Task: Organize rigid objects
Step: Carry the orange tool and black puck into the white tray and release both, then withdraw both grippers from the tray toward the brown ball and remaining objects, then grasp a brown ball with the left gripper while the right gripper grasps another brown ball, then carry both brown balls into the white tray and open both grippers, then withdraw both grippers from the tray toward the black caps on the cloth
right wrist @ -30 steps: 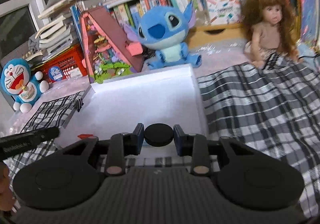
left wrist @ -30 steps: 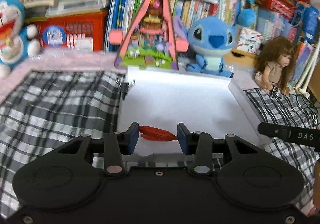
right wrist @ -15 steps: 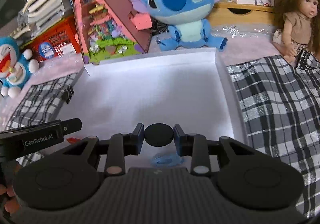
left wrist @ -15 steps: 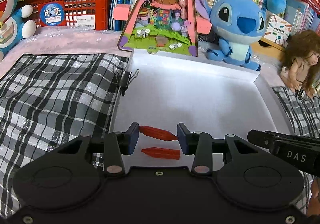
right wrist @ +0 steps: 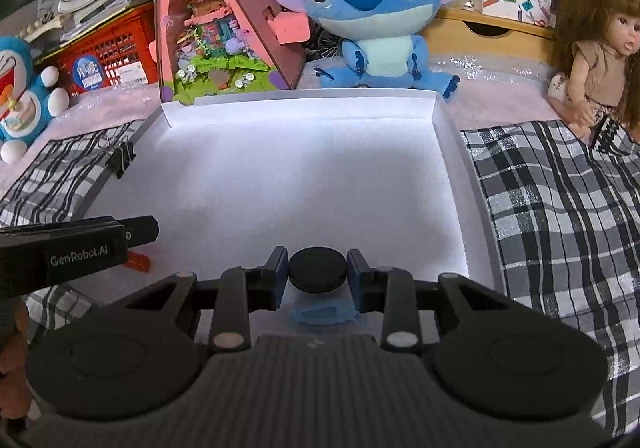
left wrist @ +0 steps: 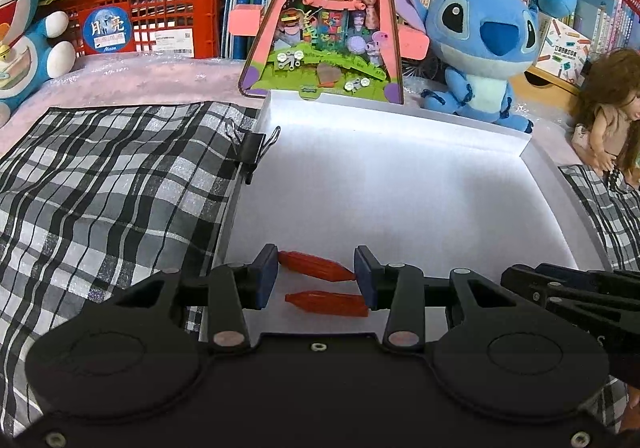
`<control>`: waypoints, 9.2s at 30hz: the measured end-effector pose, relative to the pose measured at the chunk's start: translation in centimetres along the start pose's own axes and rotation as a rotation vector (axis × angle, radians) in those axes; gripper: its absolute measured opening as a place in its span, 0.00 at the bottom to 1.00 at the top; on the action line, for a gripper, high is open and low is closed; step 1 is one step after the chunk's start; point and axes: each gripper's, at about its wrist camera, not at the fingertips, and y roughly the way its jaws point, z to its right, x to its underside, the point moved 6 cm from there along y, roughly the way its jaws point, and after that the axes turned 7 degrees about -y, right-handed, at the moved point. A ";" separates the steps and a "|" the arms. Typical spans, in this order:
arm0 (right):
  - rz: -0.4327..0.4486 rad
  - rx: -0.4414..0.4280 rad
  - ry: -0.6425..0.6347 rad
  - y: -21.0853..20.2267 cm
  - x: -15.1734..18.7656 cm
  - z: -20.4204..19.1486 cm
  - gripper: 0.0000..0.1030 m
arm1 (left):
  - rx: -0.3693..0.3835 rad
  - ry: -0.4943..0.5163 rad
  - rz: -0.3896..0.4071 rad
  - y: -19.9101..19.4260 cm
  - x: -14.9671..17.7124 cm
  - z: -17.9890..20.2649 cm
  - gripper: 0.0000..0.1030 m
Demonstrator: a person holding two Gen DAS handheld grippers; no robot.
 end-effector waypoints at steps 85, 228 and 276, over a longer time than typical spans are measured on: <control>0.313 -0.036 -0.259 -13.2 9.6 -3.5 0.98 | 0.148 0.177 0.220 -15.1 11.3 -3.1 0.84; 0.025 -0.067 0.119 1.3 -1.0 1.6 0.26 | 0.078 0.015 0.066 0.6 -0.5 -0.2 0.14; 0.279 -0.107 -0.129 -10.7 5.2 -2.0 0.85 | 0.221 0.171 0.192 -12.9 7.7 -0.4 0.78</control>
